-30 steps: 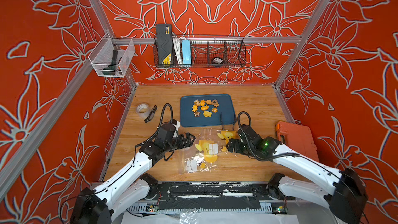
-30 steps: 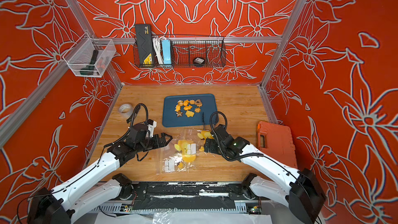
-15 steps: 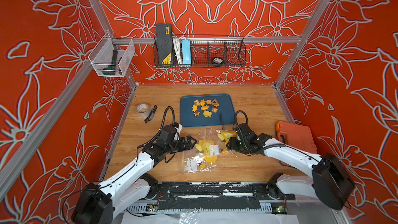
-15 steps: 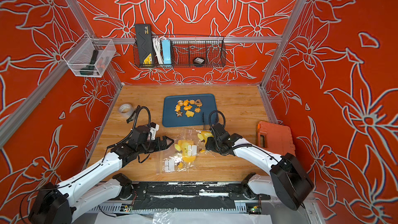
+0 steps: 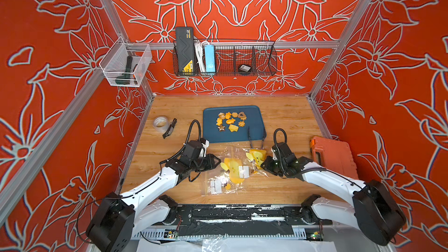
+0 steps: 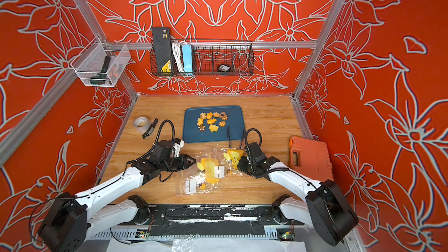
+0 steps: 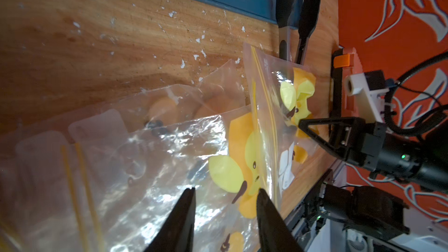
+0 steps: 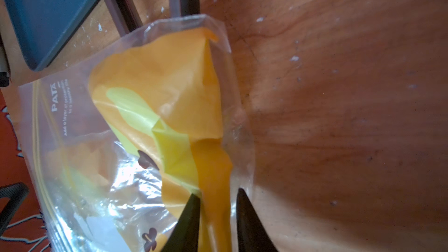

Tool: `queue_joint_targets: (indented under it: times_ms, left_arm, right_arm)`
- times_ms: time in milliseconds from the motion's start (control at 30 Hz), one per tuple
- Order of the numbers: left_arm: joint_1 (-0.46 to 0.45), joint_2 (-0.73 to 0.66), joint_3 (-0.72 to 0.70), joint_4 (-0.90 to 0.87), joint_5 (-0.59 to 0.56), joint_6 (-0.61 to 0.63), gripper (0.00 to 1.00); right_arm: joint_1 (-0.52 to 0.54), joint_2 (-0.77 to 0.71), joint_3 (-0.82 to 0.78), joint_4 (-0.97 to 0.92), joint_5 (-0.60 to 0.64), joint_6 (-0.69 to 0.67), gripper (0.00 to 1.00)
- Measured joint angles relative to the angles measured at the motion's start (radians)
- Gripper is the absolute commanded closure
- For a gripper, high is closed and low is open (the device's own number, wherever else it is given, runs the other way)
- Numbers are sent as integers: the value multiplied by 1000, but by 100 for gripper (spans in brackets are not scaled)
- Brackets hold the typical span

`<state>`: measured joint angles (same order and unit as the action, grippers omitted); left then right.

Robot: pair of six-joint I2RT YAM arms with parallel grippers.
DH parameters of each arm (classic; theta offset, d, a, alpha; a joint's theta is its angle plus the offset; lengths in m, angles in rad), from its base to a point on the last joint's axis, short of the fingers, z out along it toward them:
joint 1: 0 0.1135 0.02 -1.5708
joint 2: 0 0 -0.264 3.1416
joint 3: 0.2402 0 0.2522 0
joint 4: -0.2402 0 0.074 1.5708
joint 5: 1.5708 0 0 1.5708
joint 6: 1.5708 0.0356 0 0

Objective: Put the cookies into a resealable bag to prevent moisture
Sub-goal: Pick up the ziploc bag from the center of the board.

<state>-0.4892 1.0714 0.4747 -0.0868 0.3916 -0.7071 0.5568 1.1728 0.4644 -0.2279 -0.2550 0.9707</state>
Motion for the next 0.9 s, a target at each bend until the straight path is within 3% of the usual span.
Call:
queue_joint_targets:
  times_ms: [400, 700, 900]
  left_arm:
    - [-142, 124, 13, 100, 3, -48, 74]
    - [-168, 161, 37, 150, -10, -60, 77]
    - [-174, 185, 38, 157, -24, -68, 89]
  right_arm:
    - [-21, 0, -11, 21, -27, 12, 76]
    - [-26, 0, -11, 20, -34, 11, 76]
    - [-27, 0, -11, 19, -34, 11, 77]
